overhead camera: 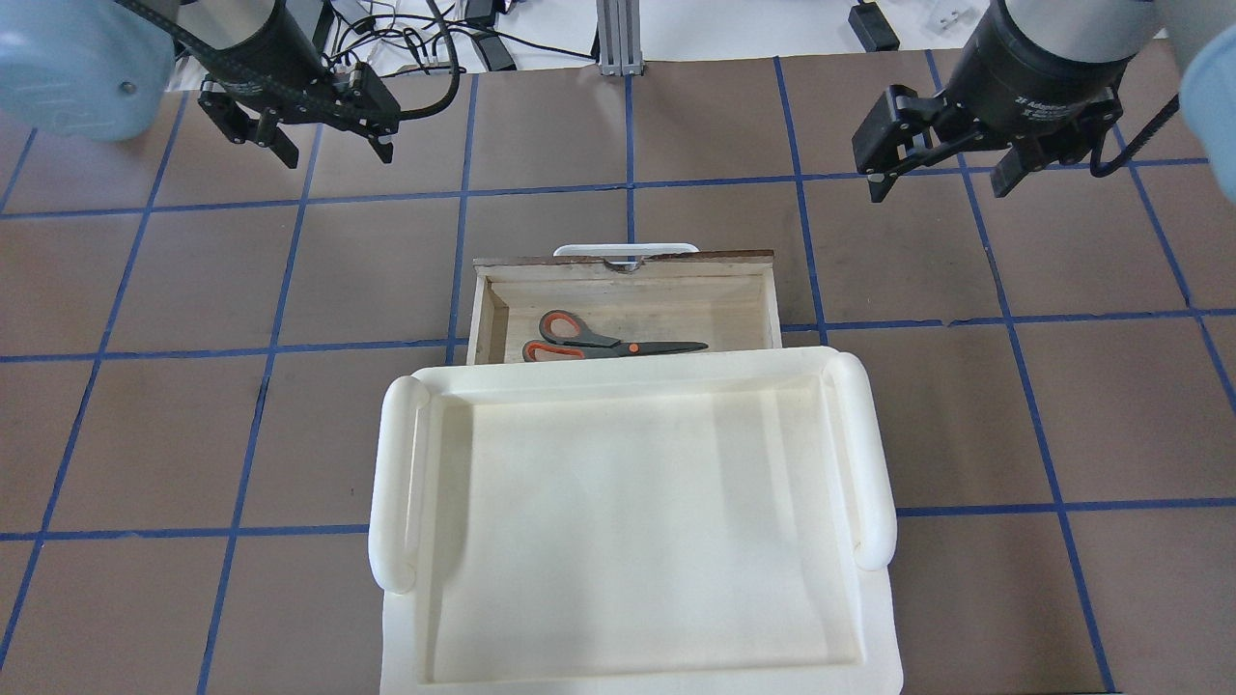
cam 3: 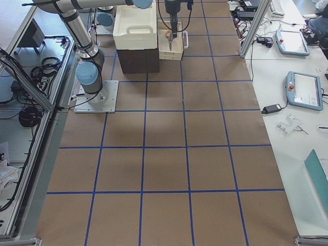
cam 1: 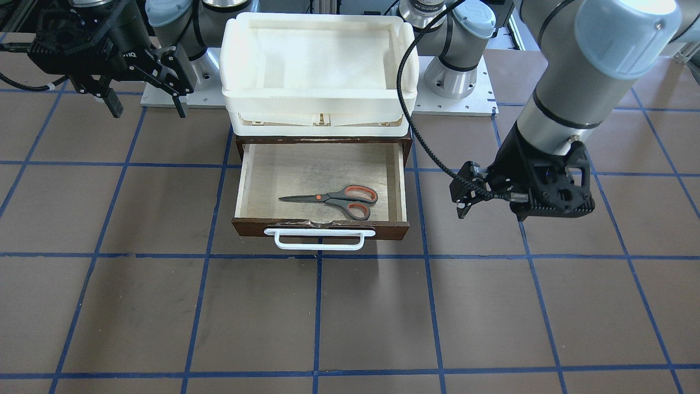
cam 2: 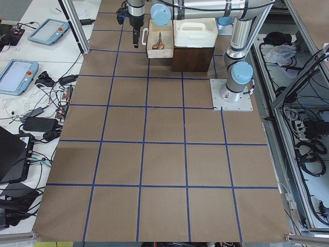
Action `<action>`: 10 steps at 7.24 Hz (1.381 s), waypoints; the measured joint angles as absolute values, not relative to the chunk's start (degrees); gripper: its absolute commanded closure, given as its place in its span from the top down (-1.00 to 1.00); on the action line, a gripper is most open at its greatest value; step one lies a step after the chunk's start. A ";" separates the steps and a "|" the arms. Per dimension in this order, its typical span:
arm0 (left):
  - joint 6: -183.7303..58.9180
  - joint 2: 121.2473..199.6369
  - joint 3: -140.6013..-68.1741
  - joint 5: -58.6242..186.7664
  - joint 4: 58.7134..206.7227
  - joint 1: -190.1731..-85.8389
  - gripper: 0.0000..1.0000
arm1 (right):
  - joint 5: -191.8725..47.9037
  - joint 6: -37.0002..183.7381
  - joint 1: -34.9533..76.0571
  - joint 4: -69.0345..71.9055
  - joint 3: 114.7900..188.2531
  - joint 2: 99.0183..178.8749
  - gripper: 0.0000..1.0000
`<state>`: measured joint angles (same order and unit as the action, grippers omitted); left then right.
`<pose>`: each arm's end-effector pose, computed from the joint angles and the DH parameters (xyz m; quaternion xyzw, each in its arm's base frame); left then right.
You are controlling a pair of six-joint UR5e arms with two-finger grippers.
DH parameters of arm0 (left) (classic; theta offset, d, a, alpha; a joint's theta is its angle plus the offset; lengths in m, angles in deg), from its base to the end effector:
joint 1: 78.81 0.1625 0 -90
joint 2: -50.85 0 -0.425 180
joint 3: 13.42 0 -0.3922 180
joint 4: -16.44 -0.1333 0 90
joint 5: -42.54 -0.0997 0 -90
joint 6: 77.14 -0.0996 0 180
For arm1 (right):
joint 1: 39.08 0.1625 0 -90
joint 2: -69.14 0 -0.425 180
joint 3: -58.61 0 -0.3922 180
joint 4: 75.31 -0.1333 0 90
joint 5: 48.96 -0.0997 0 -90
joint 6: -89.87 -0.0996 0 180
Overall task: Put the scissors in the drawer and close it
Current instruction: 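Move the left gripper over the drawer's white handle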
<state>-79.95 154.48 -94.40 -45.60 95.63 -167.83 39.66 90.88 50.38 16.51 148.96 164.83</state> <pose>-0.1262 -0.6032 0.4558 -0.0168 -0.9983 0.0546 0.0144 0.1314 -0.4610 0.5355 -0.0048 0.9980 -0.0626 0.0112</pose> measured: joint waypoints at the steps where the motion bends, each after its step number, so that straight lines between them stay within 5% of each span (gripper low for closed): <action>1: -79.68 158.41 -92.51 -45.46 92.93 -169.66 1.00 | 39.62 90.93 50.37 16.49 148.97 164.90 1.00; 10: -78.56 179.45 -81.39 -41.49 94.51 -179.89 1.00 | 39.58 91.10 50.37 16.36 148.97 165.18 1.00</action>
<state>-78.56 179.45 -81.39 -41.49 94.51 -179.89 39.58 91.10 50.37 16.36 148.97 165.18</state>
